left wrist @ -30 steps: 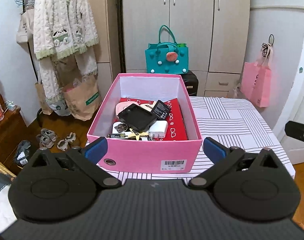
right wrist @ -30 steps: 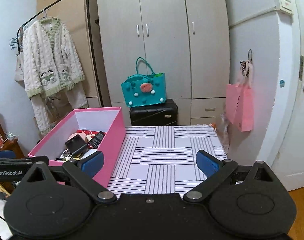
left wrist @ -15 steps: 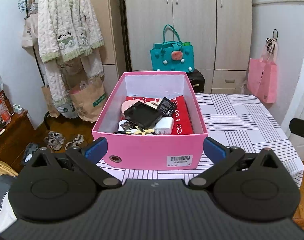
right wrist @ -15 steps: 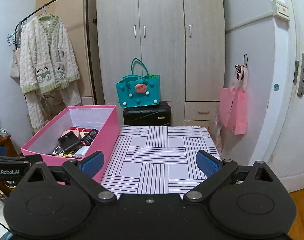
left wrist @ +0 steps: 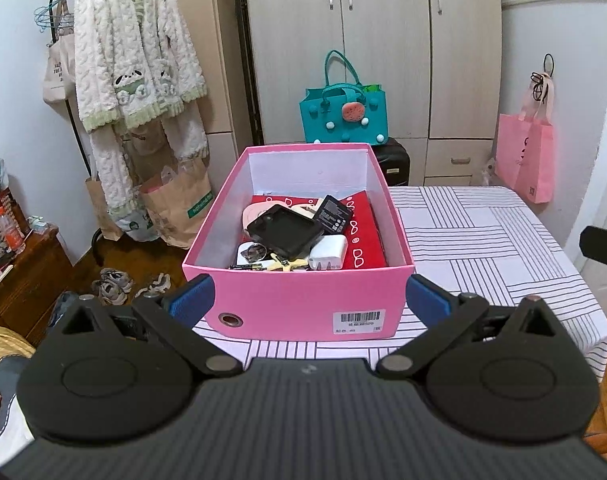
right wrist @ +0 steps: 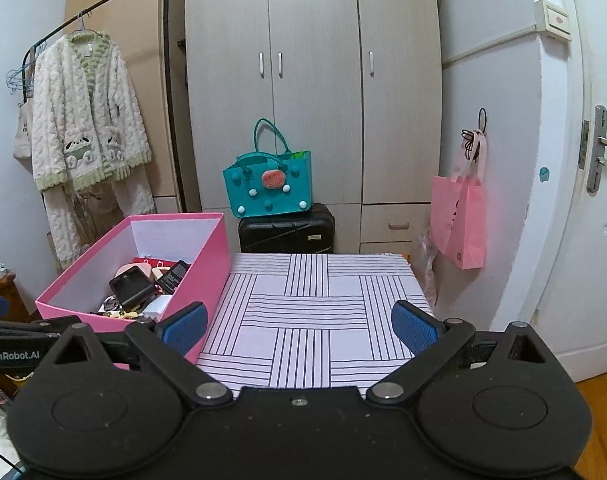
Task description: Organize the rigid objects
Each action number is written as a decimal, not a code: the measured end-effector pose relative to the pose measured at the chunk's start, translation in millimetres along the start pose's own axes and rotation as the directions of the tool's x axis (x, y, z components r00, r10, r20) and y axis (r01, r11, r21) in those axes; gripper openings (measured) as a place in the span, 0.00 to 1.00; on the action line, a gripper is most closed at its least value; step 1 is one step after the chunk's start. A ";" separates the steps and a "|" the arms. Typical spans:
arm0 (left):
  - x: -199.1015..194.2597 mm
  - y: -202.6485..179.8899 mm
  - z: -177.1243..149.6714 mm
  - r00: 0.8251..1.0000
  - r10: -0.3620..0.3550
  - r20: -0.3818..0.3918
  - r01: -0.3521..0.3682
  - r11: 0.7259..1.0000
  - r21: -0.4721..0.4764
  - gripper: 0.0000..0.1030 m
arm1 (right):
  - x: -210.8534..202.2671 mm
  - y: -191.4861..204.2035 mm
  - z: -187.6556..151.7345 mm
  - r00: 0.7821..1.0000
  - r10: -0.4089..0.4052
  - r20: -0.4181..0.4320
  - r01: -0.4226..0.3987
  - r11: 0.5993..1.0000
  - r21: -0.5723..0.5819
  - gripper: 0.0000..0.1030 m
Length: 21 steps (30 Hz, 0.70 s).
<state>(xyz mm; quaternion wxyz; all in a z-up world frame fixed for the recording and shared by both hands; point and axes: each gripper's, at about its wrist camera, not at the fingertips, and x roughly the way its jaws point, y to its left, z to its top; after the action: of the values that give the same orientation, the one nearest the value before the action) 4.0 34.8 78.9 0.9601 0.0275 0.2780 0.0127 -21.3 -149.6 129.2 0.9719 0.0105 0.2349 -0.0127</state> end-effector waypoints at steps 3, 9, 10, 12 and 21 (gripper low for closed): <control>2.7 -0.7 0.0 1.000 0.005 -0.007 -0.005 1.000 0.006 1.00 | -1.4 1.6 -1.6 1.000 0.008 0.007 -0.008 1.000 -0.012 0.97; 3.5 0.1 -0.7 1.000 -0.012 -0.010 0.013 1.000 0.008 1.00 | -3.7 -0.4 -1.6 1.000 0.003 0.015 -0.003 1.000 -0.004 0.97; 3.2 0.2 -1.0 1.000 -0.014 -0.009 0.014 1.000 0.009 1.00 | -2.8 -0.4 -1.5 1.000 0.001 0.013 -0.001 1.000 -0.003 0.97; 3.2 0.0 -1.4 1.000 -0.013 -0.006 0.014 1.000 0.010 1.00 | -1.7 0.1 -2.0 1.000 -0.001 0.010 0.001 1.000 -0.002 0.97; 2.2 -2.4 -2.7 1.000 -0.002 0.007 0.002 1.000 0.025 1.00 | 2.0 1.2 -1.1 1.000 -0.003 0.000 0.003 1.000 -0.004 0.97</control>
<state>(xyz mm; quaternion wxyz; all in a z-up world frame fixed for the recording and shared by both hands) 4.4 32.6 75.3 0.9607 0.0391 0.2747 0.0084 -20.0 -148.4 127.3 0.9719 0.0080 0.2348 -0.0138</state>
